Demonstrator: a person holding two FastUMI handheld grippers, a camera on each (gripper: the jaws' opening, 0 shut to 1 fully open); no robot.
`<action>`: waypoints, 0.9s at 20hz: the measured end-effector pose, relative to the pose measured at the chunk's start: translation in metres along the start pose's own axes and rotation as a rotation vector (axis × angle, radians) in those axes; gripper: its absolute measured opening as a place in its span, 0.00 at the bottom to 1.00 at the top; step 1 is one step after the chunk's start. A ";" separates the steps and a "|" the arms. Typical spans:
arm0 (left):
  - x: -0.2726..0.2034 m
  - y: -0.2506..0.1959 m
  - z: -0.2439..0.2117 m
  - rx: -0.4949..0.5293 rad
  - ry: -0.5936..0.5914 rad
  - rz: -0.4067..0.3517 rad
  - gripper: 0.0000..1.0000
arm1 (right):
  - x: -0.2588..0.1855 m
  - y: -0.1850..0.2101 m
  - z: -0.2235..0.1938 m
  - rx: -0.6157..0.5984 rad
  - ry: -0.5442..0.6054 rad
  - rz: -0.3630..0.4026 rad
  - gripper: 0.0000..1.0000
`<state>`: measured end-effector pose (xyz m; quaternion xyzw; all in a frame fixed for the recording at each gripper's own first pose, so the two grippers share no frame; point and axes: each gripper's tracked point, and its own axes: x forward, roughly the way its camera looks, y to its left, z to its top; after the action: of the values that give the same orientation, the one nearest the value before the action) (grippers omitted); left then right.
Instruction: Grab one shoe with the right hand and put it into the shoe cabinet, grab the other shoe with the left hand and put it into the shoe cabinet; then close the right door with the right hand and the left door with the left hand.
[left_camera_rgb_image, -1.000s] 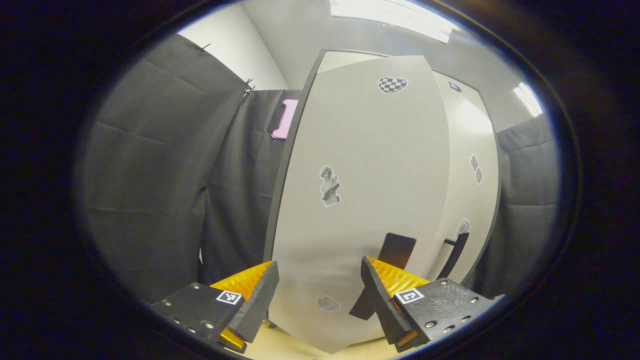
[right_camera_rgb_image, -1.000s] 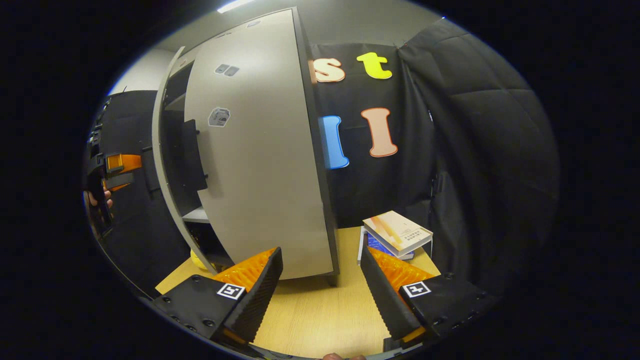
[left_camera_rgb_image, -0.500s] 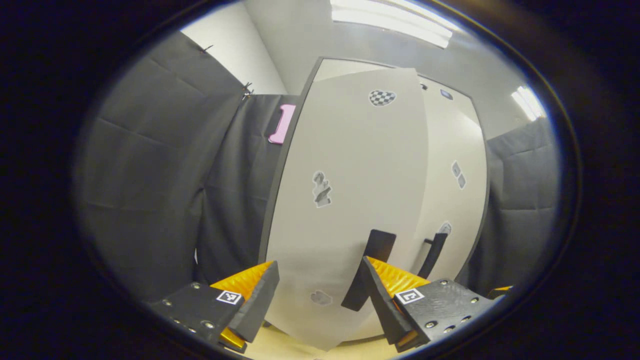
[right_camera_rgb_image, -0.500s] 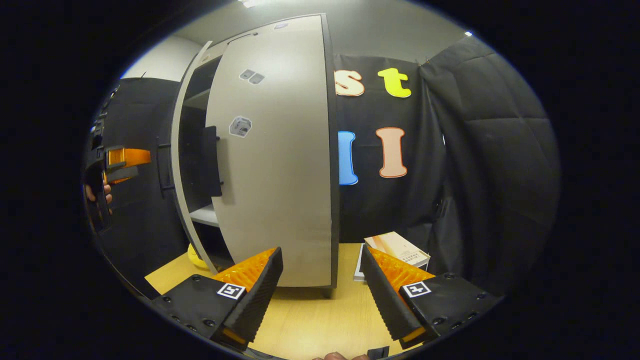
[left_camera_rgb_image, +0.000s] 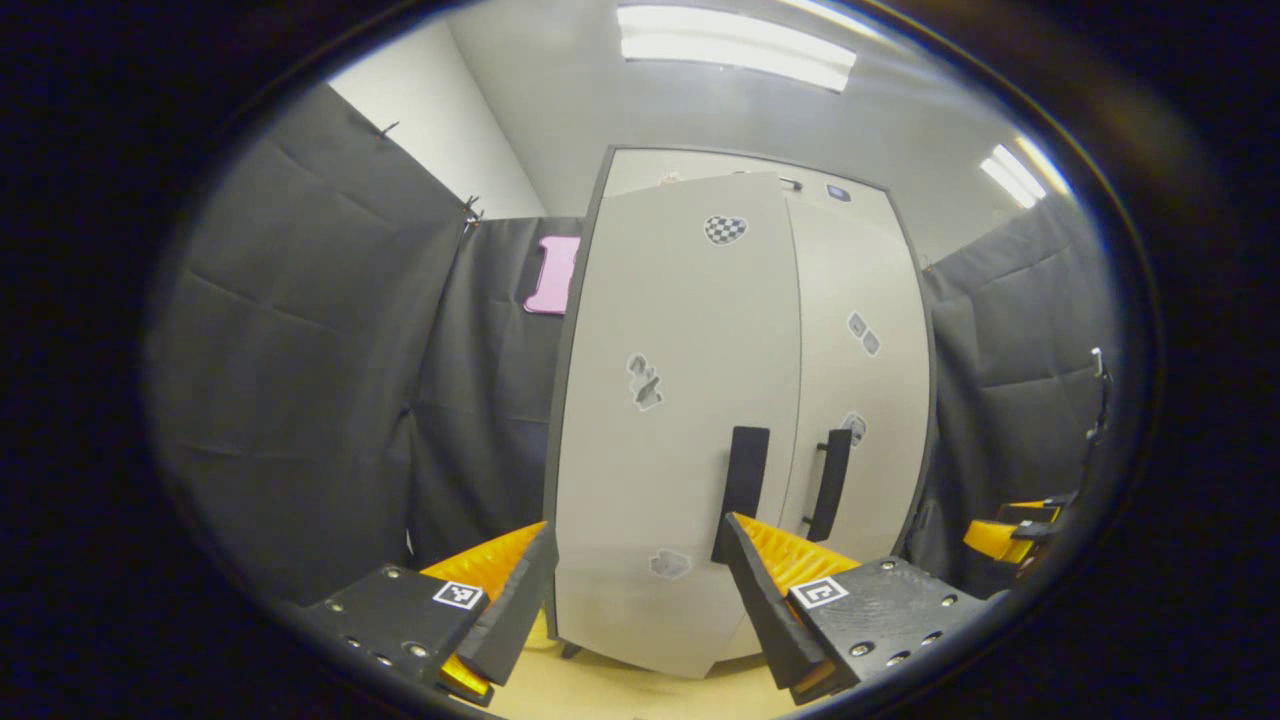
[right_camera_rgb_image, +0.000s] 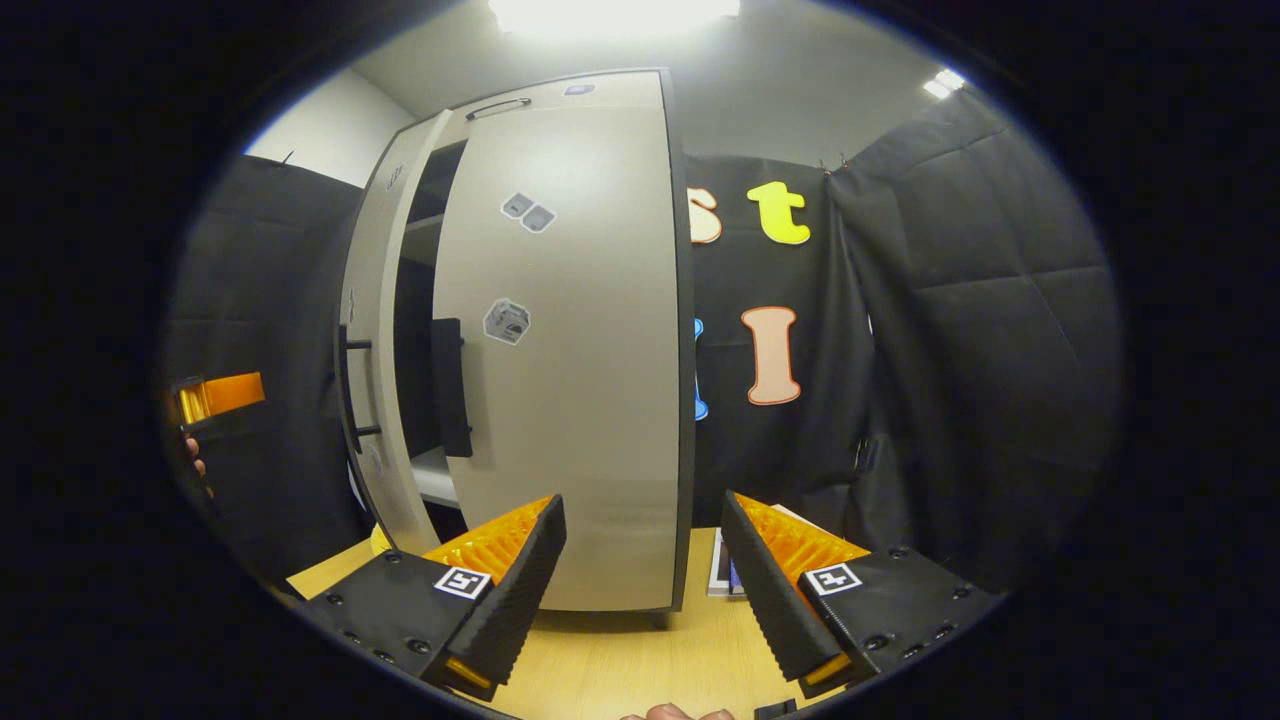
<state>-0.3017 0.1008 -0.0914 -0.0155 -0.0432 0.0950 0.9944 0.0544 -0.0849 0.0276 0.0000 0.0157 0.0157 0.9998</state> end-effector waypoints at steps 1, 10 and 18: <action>-0.008 0.004 -0.006 -0.010 0.008 0.002 0.94 | -0.004 0.007 -0.002 0.004 0.001 0.008 0.98; -0.044 0.016 -0.069 -0.016 0.093 -0.014 0.95 | -0.040 0.024 -0.016 -0.015 0.043 -0.021 0.98; -0.046 0.017 -0.076 0.027 0.087 -0.085 0.93 | -0.051 0.030 -0.020 -0.008 0.026 -0.079 0.98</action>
<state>-0.3432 0.1068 -0.1719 -0.0041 0.0006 0.0526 0.9986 0.0016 -0.0562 0.0091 -0.0047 0.0286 -0.0239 0.9993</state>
